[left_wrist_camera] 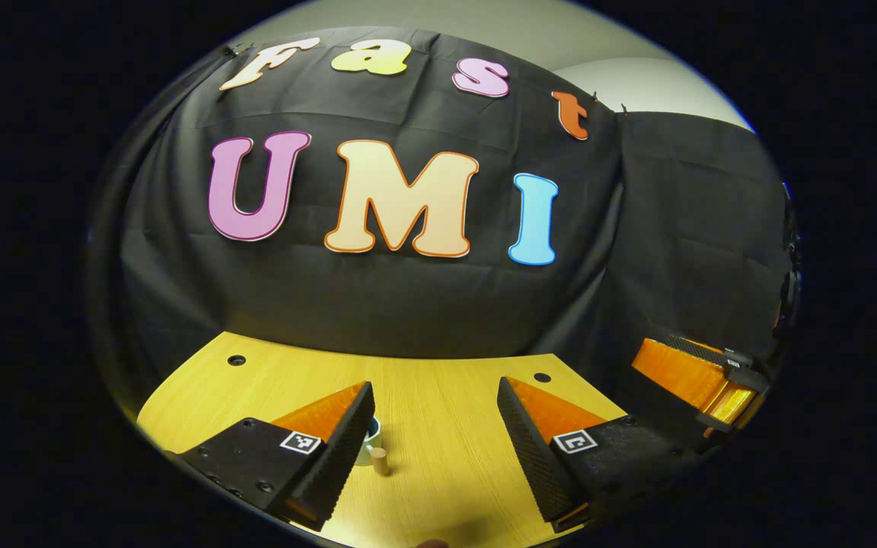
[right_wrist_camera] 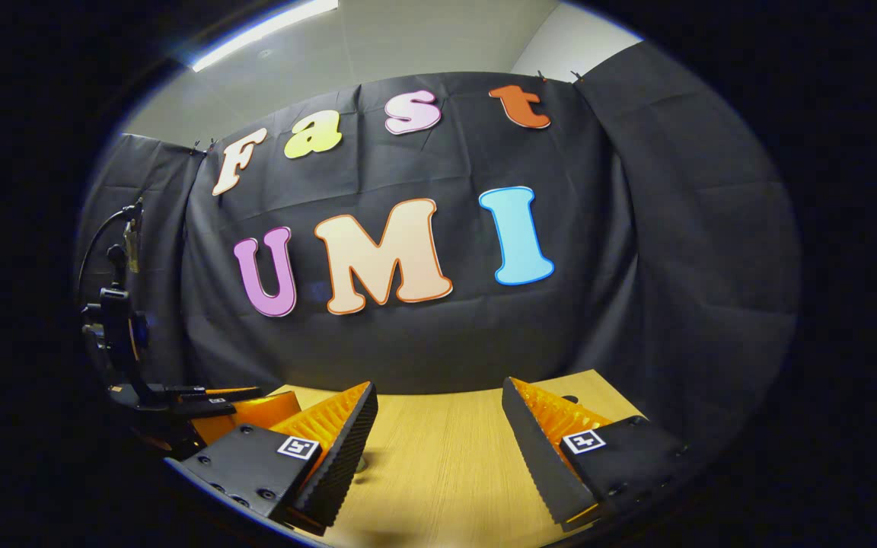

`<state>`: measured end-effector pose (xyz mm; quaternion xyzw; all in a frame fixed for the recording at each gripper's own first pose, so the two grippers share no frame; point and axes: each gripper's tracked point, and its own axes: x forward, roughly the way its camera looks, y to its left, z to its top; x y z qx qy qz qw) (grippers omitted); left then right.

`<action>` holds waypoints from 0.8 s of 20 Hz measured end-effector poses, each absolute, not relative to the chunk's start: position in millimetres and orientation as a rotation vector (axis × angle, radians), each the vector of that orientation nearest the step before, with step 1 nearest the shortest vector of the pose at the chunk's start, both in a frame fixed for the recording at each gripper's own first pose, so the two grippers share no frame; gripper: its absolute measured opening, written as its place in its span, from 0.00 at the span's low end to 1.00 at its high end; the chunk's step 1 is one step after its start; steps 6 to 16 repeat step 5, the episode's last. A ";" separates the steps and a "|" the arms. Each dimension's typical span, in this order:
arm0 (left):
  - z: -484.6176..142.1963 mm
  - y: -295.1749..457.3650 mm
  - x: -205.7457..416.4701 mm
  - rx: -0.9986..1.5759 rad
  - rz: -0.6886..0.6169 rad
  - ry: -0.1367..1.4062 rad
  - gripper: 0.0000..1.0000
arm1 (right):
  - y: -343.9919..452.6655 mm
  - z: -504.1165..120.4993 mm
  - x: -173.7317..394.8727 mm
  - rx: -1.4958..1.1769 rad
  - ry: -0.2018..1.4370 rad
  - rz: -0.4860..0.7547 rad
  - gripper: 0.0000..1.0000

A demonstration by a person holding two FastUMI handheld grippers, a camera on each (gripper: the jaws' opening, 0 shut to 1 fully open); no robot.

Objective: Put the toothbrush and toothpaste on the desktop into the cup, then pick up the cup and place it on the coaster on the desktop.

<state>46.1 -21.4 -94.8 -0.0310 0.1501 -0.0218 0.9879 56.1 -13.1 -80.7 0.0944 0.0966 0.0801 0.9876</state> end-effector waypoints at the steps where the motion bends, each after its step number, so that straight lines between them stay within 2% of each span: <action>1: -92.6 -23.6 46.2 -0.061 -0.050 0.298 0.94 | -15.5 -78.1 55.1 0.190 0.187 0.156 0.99; 16: -89.0 -28.9 44.7 -0.058 -0.069 0.290 0.94 | -17.1 -67.4 50.6 0.197 0.161 0.149 1.00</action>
